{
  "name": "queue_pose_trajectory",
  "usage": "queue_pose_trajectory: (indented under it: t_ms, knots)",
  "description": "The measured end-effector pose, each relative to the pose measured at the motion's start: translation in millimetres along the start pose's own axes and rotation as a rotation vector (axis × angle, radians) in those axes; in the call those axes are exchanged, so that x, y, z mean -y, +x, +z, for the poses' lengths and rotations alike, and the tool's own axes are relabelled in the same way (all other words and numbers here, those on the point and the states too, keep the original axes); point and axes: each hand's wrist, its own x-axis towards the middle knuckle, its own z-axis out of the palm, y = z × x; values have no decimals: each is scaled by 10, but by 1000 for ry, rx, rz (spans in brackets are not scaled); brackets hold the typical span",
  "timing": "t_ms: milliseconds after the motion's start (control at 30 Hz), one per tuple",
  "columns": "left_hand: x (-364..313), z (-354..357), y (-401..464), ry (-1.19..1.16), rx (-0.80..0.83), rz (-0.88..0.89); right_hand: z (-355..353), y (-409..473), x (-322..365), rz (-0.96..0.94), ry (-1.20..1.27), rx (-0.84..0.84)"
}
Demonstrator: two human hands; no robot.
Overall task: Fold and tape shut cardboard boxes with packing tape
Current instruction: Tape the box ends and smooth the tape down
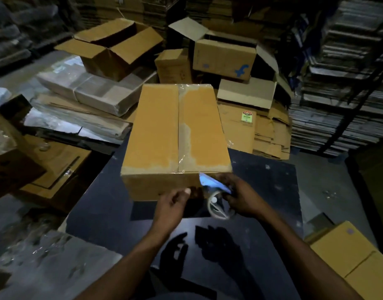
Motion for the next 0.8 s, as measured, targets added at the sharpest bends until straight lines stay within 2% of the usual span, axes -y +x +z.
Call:
queue_pose_trajectory:
  t_ms: [67, 133, 200, 400, 533, 700, 800]
  knots:
    - [-50, -86, -113, -233, 109, -326, 45, 9, 272, -57, -13, 6]
    - [-92, -229, -108, -374, 234, -517, 95, 33, 545, -79, -45, 25]
    - [-146, -389, -67, -451, 287, -538, 153, 45, 807, -95, -67, 51]
    - [-258, -812, 87, -597, 190, -511, 263, 224, 1193, -153, -52, 38]
    - [-331, -1048, 156, -668, 190, -495, 302, 392, 1255, -145, 3, 65]
    - [-471, -1188, 247, -826, 207, -621, 375, 546, 1295, -149, 50, 77]
    - [-480, -1187, 332, -818, 182, -632, 408, 626, 1372, -159, 33, 78]
